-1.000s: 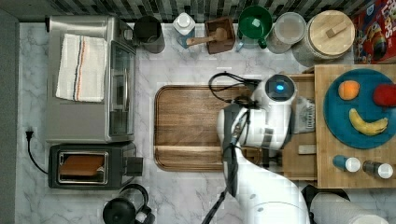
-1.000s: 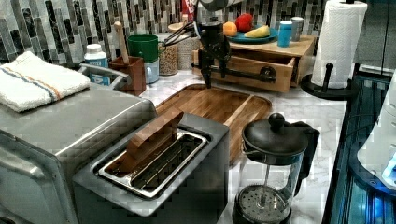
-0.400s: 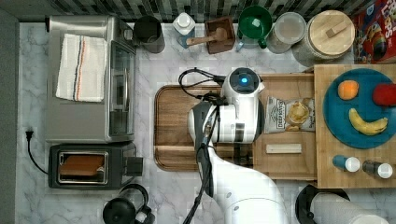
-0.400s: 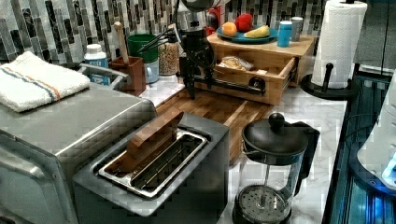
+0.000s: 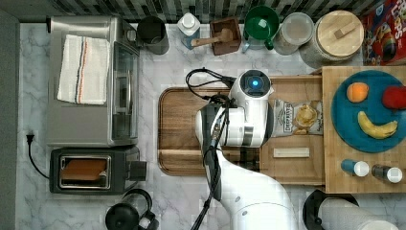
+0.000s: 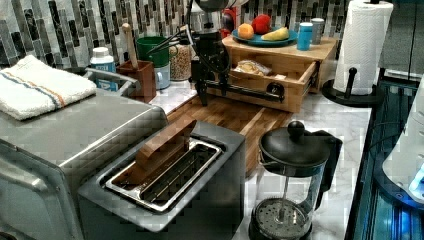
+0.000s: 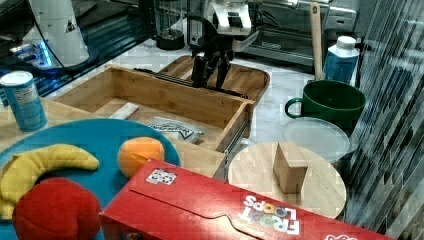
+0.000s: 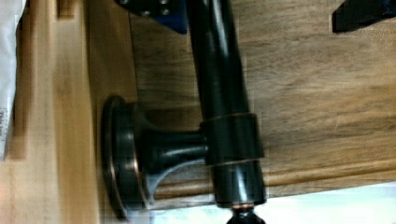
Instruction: Open the drawer.
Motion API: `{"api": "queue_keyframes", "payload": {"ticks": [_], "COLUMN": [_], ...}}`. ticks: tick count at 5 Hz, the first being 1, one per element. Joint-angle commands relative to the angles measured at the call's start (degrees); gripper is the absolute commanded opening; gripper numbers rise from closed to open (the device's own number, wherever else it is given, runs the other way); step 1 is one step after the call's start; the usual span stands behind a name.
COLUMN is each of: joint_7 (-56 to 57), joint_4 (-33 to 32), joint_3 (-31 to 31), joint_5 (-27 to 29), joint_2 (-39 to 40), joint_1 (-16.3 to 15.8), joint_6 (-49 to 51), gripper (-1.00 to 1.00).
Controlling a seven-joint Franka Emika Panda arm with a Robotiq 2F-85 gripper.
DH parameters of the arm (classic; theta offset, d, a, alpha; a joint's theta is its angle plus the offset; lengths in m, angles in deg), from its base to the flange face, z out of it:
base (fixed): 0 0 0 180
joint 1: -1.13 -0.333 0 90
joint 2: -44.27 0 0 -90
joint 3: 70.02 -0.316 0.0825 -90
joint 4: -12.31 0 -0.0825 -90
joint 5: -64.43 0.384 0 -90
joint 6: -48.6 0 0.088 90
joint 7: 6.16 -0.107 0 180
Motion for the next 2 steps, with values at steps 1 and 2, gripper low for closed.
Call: {"api": "queue_keyframes", "payload": {"ticks": [1, 2], "joint_7": [-3.8, -2.4], "joint_4": [1.5, 1.5], "joint_3": [-6.3, -2.4], "joint_5": [1.8, 3.8], "joint_2": [-0.2, -0.6], "joint_1": [-6.8, -10.6], "joint_6": [0.0, 0.0], "gripper": [1.00, 1.00]}}
